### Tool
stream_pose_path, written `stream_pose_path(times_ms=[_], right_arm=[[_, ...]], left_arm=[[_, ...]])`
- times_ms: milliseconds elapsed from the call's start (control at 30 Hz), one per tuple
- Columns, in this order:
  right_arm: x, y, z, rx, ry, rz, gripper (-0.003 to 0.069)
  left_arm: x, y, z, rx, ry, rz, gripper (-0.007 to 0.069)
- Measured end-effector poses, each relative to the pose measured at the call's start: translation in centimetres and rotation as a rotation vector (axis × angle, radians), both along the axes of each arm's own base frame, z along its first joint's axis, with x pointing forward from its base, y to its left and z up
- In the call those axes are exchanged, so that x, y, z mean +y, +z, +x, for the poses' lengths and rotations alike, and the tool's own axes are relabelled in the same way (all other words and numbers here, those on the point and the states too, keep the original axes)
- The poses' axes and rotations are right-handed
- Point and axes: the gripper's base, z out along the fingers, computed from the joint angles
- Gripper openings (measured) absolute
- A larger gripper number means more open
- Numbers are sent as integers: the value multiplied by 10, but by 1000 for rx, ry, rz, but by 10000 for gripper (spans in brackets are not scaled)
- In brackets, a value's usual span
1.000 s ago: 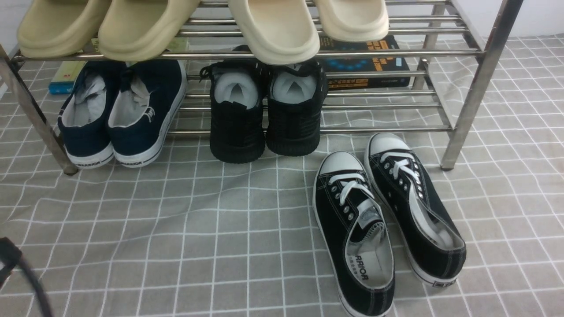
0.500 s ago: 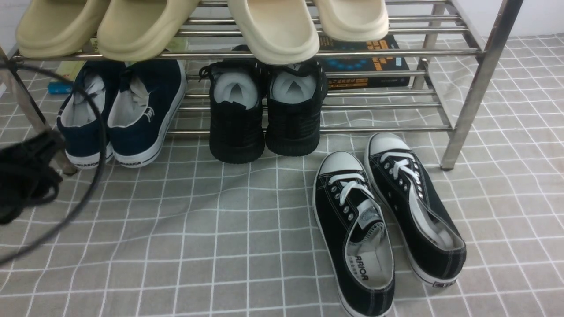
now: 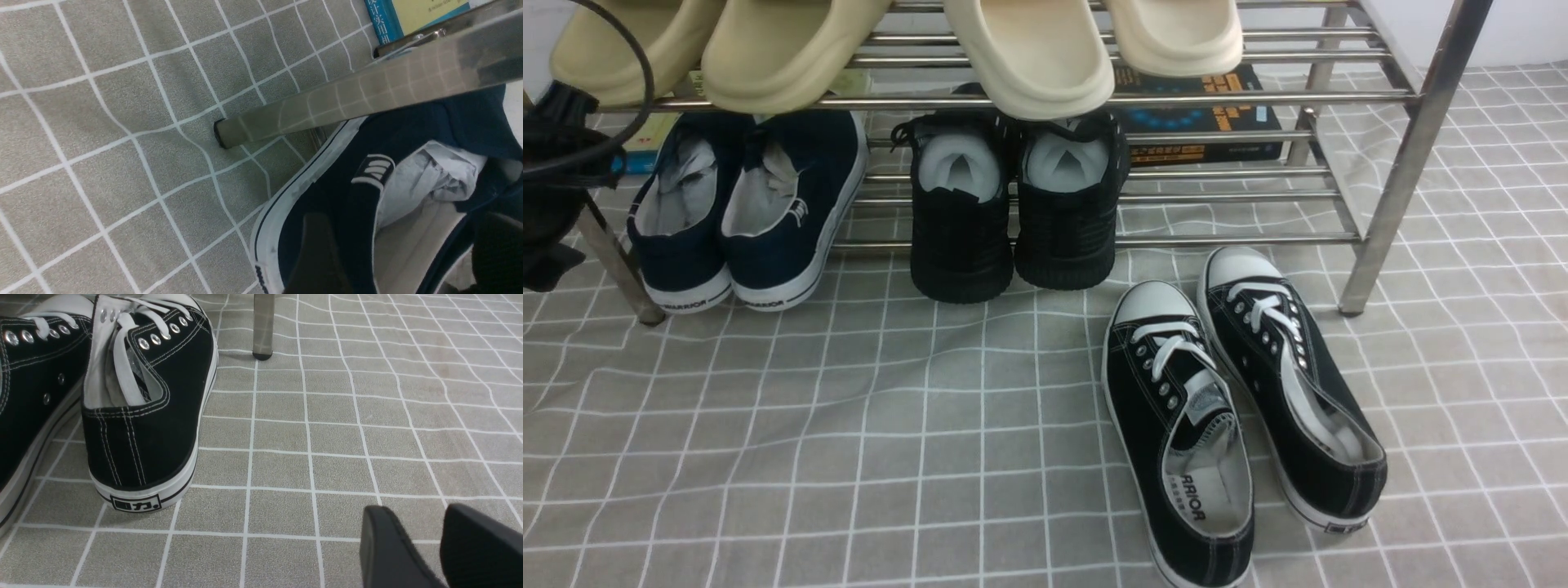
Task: Take the shoes off the shelf with your hand from the grey coffee tablecloth.
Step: 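Grasp the leftmost shoe on the bottom shelf of the shoe rack with the left gripper, then set the held shoe down on the floor in front of the rack with the left gripper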
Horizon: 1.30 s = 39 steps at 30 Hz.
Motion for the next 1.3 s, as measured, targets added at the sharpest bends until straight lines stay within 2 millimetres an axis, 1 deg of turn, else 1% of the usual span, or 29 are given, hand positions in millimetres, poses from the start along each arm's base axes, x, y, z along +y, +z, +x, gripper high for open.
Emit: stream_pose_path(times_ms=[33, 67, 167, 267, 300, 333, 367, 400, 533, 600, 667, 700, 733, 767, 800, 833, 867, 900, 933, 1000, 1033, 1067, 1100, 1133, 1200, 1267, 1300], right_arm=[[0, 0, 0, 0, 0, 0, 229], [0, 0, 0, 0, 0, 0, 232], [0, 0, 0, 0, 0, 0, 235], [0, 0, 0, 0, 0, 0, 236], [0, 0, 0, 0, 0, 0, 236], [0, 0, 0, 0, 0, 0, 236], [0, 0, 0, 0, 0, 0, 236], [0, 0, 0, 0, 0, 0, 236], [0, 0, 0, 0, 0, 0, 237], [0, 0, 0, 0, 0, 0, 237], [0, 0, 0, 0, 0, 0, 237], [0, 0, 0, 0, 0, 0, 237], [0, 0, 0, 0, 0, 0, 237], [0, 0, 0, 0, 0, 0, 237], [0, 0, 0, 0, 0, 0, 237], [0, 0, 0, 0, 0, 0, 237], [0, 0, 0, 0, 0, 0, 237], [0, 0, 0, -1, 0, 0, 237], [0, 0, 0, -1, 0, 0, 237], [0, 0, 0, -1, 0, 0, 237], [0, 0, 0, -1, 0, 0, 237], [0, 0, 0, -1, 0, 0, 237], [0, 0, 0, -1, 0, 0, 237], [0, 0, 0, -1, 0, 0, 237], [0, 0, 0, -1, 0, 0, 238], [0, 0, 0, -1, 0, 0, 238], [0, 0, 0, -1, 0, 0, 238]], left_arm=[[0, 0, 1, 1, 0, 0, 503], [0, -8, 6, 18, 4, -8, 503], [0, -18, 12, 37, 10, -23, 503], [-1, -33, 21, 46, 20, -64, 503], [-1, -33, 22, 44, 20, -65, 503], [-1, -40, 27, 39, 19, -80, 503], [-1, -40, 27, 38, 19, -80, 503], [-2, -47, 32, 32, 16, -88, 503], [-1, -57, 36, 57, 16, -90, 499], [-1, -62, 37, 71, 17, -91, 484], [-1, -69, 38, 99, 21, -92, 421], [-1, -71, 38, 111, 22, -91, 369], [-1, -71, 37, 119, 21, -89, 316], [-1, -71, 37, 121, 20, -87, 304], [-1, -72, 36, 138, 14, -77, 204], [0, -73, 35, 147, 8, -70, 139], [0, -73, 35, 149, 6, -68, 127], [0, -73, 34, 165, -3, -56, 64], [0, -72, 32, 176, -5, -52, 47], [0, -66, 28, 189, -14, -38, 41], [0, -66, 28, 193, -15, -37, 41], [0, -59, 23, 205, -18, -26, 41], [0, -57, 21, 210, -19, -22, 41], [1, -49, 14, 231, -22, -4, 41], [1, -42, 9, 238, -28, 14, 41], [2, -28, -5, 274, -47, 61, 41], [3, -25, -10, 300, -56, 77, 41]])
